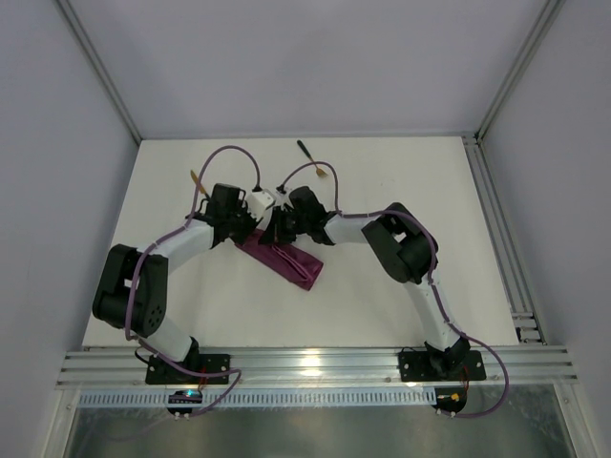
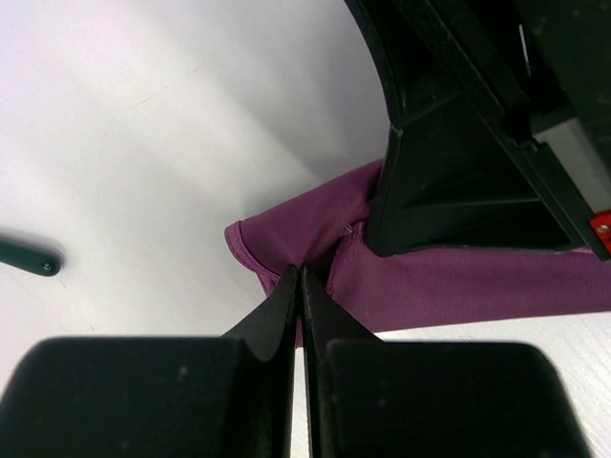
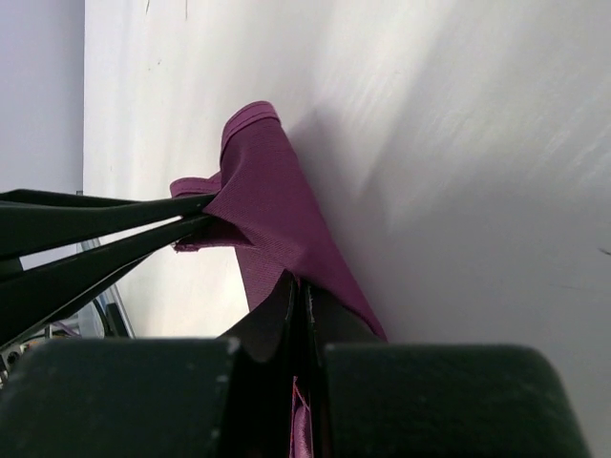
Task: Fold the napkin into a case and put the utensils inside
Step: Grasp the top corner of the smaller rectangle folded napkin from the folded napkin.
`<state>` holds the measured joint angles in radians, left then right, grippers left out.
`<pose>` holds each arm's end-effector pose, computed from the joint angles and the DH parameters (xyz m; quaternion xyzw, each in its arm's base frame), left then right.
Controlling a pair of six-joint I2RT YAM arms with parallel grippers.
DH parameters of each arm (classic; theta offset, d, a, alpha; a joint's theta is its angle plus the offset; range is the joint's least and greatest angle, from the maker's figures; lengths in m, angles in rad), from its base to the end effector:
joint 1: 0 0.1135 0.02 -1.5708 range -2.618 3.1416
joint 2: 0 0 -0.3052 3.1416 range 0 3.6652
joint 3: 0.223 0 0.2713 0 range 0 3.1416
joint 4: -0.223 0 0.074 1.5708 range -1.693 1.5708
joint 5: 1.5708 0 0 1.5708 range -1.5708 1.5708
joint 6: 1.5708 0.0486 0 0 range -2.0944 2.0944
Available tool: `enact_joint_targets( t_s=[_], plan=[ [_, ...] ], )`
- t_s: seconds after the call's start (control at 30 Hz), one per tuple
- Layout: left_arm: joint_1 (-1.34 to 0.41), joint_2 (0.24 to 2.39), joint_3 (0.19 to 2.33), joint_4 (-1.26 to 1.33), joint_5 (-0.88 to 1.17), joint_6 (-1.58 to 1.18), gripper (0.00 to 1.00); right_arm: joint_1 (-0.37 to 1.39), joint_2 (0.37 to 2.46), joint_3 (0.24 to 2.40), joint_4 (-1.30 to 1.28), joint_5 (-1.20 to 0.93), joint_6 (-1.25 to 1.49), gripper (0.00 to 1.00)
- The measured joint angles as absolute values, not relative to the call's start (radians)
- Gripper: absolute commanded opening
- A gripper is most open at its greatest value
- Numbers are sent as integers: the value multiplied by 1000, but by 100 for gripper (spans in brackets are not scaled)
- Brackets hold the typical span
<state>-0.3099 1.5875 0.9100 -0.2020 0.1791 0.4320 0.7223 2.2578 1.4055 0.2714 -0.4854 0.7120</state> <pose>0.3274 -0.1139 0.2057 0.3679 0.8624 -0.0634 0.3420 0.3832 0.3679 0.1256 -0.1185 0.8536 0.4624 0.2085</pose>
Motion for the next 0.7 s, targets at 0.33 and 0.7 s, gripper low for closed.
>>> enact_joint_targets(
  t_s=[0.33, 0.7],
  plan=[
    [-310, 1588, 910, -201, 185, 454, 0, 710, 2258, 1434, 258, -469, 745, 4],
    [-308, 1596, 910, -200, 184, 461, 0, 706, 2288, 1491, 265, -465, 813, 4]
  ],
)
